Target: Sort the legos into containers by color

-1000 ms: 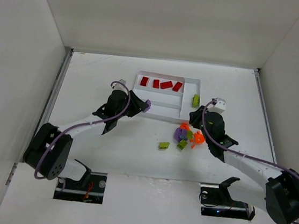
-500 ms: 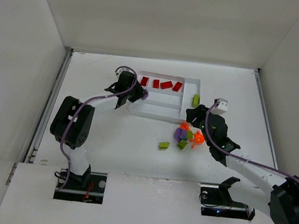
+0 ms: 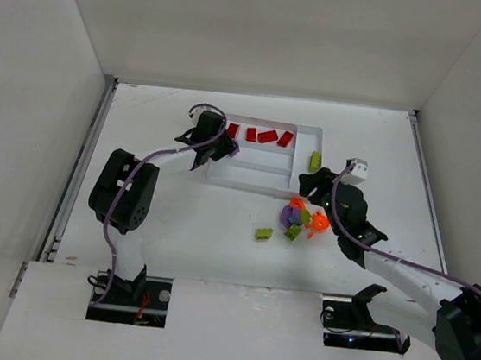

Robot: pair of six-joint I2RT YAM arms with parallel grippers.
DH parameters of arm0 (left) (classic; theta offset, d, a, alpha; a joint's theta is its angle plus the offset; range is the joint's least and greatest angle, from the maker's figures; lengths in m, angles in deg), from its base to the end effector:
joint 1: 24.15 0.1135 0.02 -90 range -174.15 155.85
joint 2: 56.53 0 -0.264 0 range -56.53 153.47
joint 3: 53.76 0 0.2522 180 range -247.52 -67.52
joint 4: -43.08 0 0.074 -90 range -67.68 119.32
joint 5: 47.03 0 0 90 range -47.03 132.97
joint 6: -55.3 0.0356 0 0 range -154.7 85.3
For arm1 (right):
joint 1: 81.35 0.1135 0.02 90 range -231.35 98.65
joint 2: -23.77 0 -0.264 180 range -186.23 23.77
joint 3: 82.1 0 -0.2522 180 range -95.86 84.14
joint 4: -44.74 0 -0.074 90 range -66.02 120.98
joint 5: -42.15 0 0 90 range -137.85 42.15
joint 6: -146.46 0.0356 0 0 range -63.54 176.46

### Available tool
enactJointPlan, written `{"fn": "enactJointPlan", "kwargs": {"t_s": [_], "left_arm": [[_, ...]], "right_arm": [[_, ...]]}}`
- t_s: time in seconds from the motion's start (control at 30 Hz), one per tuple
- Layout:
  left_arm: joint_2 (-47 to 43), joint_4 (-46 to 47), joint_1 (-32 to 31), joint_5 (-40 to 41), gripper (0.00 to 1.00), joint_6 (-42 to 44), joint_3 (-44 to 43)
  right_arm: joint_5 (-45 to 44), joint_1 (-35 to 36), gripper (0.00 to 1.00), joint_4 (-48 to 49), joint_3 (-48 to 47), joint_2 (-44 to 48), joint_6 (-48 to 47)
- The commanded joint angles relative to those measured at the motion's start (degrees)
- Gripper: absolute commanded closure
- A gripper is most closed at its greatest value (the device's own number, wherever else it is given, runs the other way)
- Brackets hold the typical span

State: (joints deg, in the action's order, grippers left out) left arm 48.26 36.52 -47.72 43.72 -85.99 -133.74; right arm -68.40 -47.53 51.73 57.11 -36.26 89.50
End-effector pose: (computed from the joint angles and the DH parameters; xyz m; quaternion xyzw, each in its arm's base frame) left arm 0.3759 -0.1635 0.2059 -0.2120 0.8458 -0.2930 0.3923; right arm 0.1990 0.1183 0.2363 0.1067 0.7668 0.2243 0.5919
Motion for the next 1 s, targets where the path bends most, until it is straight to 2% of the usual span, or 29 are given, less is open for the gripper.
{"fn": "enactJointPlan", "kwargs": {"t_s": [0.0,0.07,0.23,0.4,0.47,0.6,0.7,0.83,0.9,0.97], "left_arm": [[0.67,-0.53,-0.29,2.06,0.76,-0.83,-2.6],[0.94,-0.43,-0.29,1.97,0.72,-0.92,-3.3],[0.15,0.0,-0.64,1.09,0.54,-1.27,-4.18],[-3.8,2.02,-0.82,0.92,0.52,-1.53,-1.82],[-6.78,3.95,-0.9,0.83,0.52,-1.8,0.55],[-15.56,7.38,-2.39,1.18,0.55,-1.71,7.83],[-23.21,10.1,-6.43,2.32,0.59,0.13,16.0],[-30.6,11.08,-13.02,5.65,0.65,4.43,26.81],[-33.59,11.25,-15.66,7.5,0.65,6.11,31.91],[-36.23,11.69,-16.98,8.82,0.65,6.29,36.49]], "right_arm": [[-0.1,0.41,0.37,3.42,-0.39,-0.26,0.45],[-0.01,0.58,0.36,3.33,-0.4,-0.26,0.45],[-0.36,0.85,0.31,3.42,-0.4,-0.26,0.19],[-0.45,0.85,0.31,3.33,-0.75,-1.4,-0.25],[-0.45,0.93,0.38,3.15,-0.92,-1.49,-0.78],[-0.62,1.64,0.61,1.93,-1.62,-1.84,-2.88],[-1.15,2.77,0.71,-1.4,-2.76,-1.67,-3.33],[-1.59,10.23,0.71,-7.73,-2.94,0.35,-2.54],[-3.51,16.11,0.65,-11.33,-2.94,0.44,-1.93],[-5.89,20.95,0.54,-14.67,-3.03,0.44,-1.31]]}}
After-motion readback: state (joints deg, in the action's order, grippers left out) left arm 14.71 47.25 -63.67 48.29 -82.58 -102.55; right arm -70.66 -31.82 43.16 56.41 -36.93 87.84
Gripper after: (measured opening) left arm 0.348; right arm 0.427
